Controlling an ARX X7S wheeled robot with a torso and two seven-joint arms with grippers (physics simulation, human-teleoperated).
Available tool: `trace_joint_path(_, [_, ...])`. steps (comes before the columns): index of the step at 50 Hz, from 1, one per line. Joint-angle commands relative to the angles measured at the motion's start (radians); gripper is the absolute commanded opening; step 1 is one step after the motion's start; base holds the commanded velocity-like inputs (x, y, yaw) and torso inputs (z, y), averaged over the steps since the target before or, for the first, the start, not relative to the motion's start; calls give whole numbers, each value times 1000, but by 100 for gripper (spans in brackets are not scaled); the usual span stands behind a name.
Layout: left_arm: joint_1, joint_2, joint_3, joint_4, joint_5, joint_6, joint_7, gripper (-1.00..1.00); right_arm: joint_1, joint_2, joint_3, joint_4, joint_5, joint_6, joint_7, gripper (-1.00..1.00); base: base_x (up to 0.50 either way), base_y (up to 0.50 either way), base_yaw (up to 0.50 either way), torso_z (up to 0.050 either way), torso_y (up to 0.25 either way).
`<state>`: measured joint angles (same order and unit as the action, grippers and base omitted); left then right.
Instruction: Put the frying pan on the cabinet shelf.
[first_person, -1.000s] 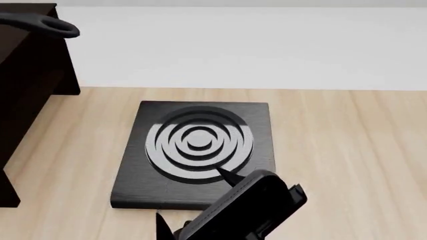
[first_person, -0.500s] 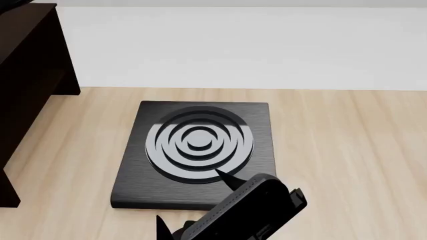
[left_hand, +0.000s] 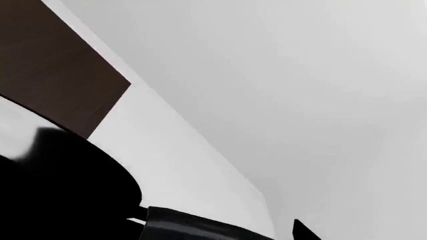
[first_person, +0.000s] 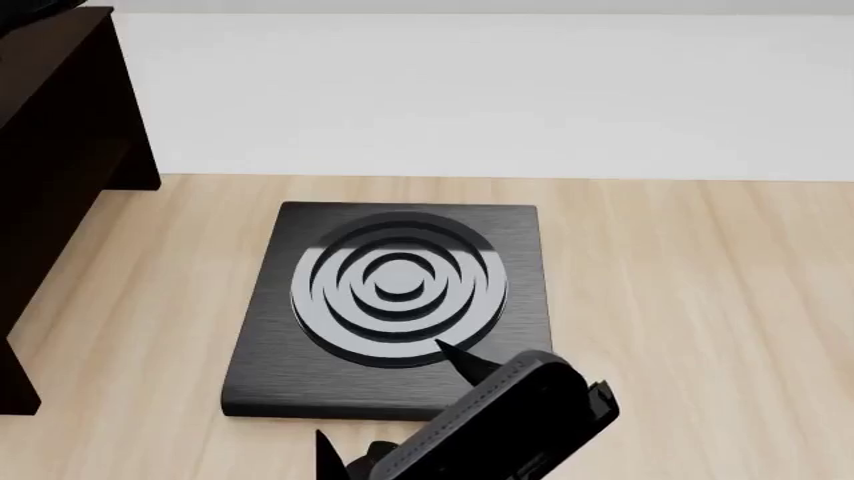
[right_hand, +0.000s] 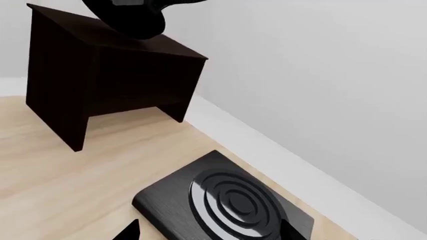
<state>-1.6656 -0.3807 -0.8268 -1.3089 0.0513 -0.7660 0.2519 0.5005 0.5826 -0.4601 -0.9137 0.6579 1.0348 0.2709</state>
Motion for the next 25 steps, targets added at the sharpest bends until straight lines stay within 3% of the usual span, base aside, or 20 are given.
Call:
trace_joint_path(1, [-10,9,24,0,-49,24,78,100,-7,-6,19,10,-2,-17,0,100,0,0,0,0,0])
trace_joint_path(8, [-9,9,2,0,-56,26,75,100,0,-9,33,6,21,2,10,100,0,0,-1,0,1])
trace_joint_path(9, [141,159,-148,150,20,-124,-75,100,3,-11,38,3,28,7,13,100,0,0,0,0,0])
trace_joint_path(11, [441,81,152,450,-280,-399,-375,100,-4,-7,26,13,11,-11,8,100,0,-1,-2,0,0])
trace_joint_path(12, [591,149,16,600,-430,-527,-525,100,-2,-8,28,11,16,-6,11,100,0,0,0,0,0])
trace_joint_path(13, [630,136,79,750,-580,-513,-675,100,-5,-7,25,12,14,-9,9,100,0,0,0,0,0])
trace_joint_path(15, [645,141,78,1041,-880,-516,-700,100,-8,-5,24,14,13,-12,10,100,0,0,0,0,0])
trace_joint_path(17, [660,152,54,1064,-1180,-524,-717,100,-11,-4,24,16,12,-16,11,100,0,0,0,0,0])
trace_joint_path(25, [694,246,-85,1259,-1413,-666,-959,100,-22,-4,22,20,11,-26,17,100,0,0,0,0,1])
